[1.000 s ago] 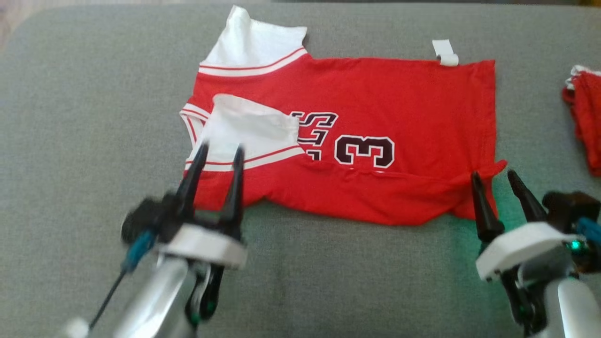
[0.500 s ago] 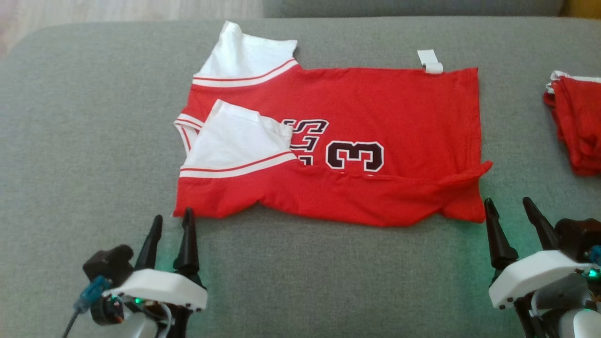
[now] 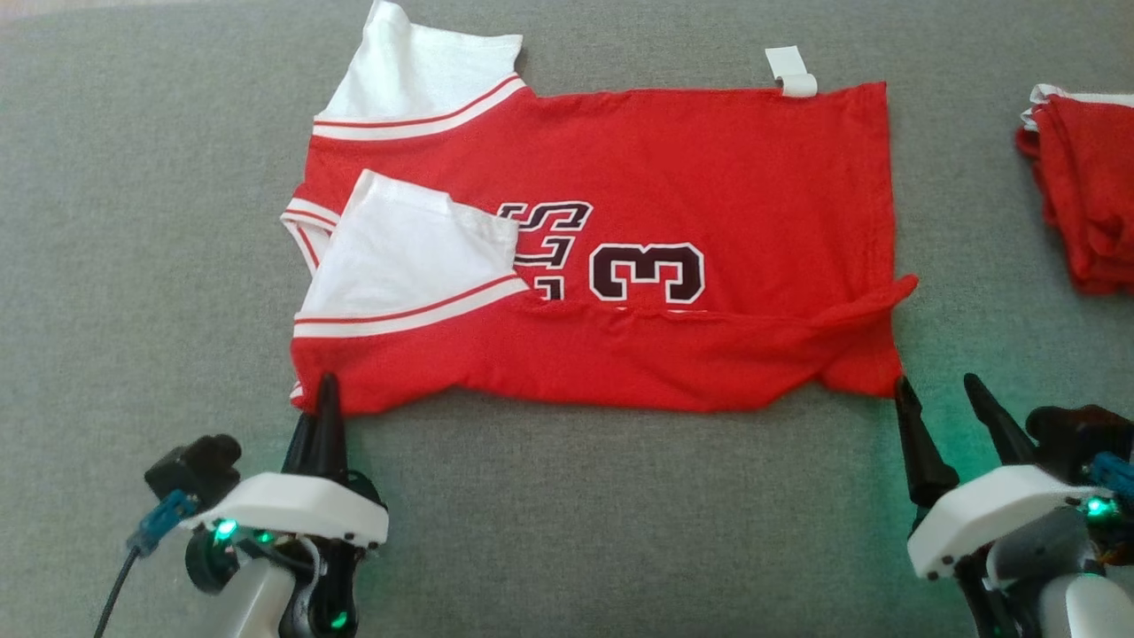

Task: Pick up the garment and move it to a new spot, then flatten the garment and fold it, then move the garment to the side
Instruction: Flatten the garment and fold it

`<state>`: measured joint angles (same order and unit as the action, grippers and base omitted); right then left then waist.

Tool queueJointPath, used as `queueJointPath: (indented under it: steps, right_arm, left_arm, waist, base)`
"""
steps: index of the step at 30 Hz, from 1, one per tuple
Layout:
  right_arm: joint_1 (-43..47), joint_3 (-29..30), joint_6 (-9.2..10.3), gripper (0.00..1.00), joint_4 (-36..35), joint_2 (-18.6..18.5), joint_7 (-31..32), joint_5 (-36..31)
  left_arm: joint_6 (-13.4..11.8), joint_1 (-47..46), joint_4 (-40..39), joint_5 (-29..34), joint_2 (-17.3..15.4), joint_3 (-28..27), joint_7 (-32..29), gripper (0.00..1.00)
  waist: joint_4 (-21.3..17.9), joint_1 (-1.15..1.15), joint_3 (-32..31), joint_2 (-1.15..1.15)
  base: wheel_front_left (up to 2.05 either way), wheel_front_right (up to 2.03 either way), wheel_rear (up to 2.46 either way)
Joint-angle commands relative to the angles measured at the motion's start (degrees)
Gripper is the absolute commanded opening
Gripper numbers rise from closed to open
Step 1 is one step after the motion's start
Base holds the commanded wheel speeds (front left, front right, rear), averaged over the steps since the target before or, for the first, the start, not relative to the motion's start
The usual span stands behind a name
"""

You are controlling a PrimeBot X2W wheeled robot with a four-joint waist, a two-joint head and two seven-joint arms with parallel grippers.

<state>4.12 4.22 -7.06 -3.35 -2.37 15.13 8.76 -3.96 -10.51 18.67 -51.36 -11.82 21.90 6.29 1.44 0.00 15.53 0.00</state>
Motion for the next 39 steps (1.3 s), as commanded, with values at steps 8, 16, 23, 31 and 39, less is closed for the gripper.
queueJointPath:
  steps: [8,16,23,31,39]
  right_arm:
    - [-3.6,-1.7,-0.43,1.0,3.5,-0.5,-1.8,2.0]
    - [-7.1,-4.2,-0.43,0.02,11.4,-0.5,-1.0,3.3]
    - [-6.3,0.6,-0.43,0.0,7.9,-0.5,-1.5,2.8]
    - [-0.3,6.6,-0.43,0.0,0.7,-0.5,4.0,0.2]
    - [4.6,8.1,-0.43,0.0,1.5,-0.5,5.8,1.0]
  left_arm:
    - [0.3,-2.2,-1.9,0.7,-1.5,-3.0,2.9,0.0]
    - [0.0,-2.3,-3.2,1.4,-1.6,-2.5,3.3,0.0]
    - [0.0,-0.5,-6.4,2.3,-2.8,-2.4,4.5,0.0]
    - [-1.4,7.6,-14.8,3.1,-3.2,0.9,3.2,0.0]
    - [-3.0,14.0,-16.2,3.4,-2.4,4.8,1.2,0.0]
  waist:
    - [0.9,0.0,0.3,0.0]
    - [1.9,0.0,0.2,0.0]
    - [2.0,0.0,-2.6,0.0]
    - [2.5,0.0,-5.0,0.0]
    - [3.3,0.0,-6.4,0.0]
  base:
    - [0.0,0.0,0.0]
    - [0.0,0.0,0.0]
    - [0.0,0.0,0.0]
    - [0.0,0.0,0.0]
    - [0.0,0.0,0.0]
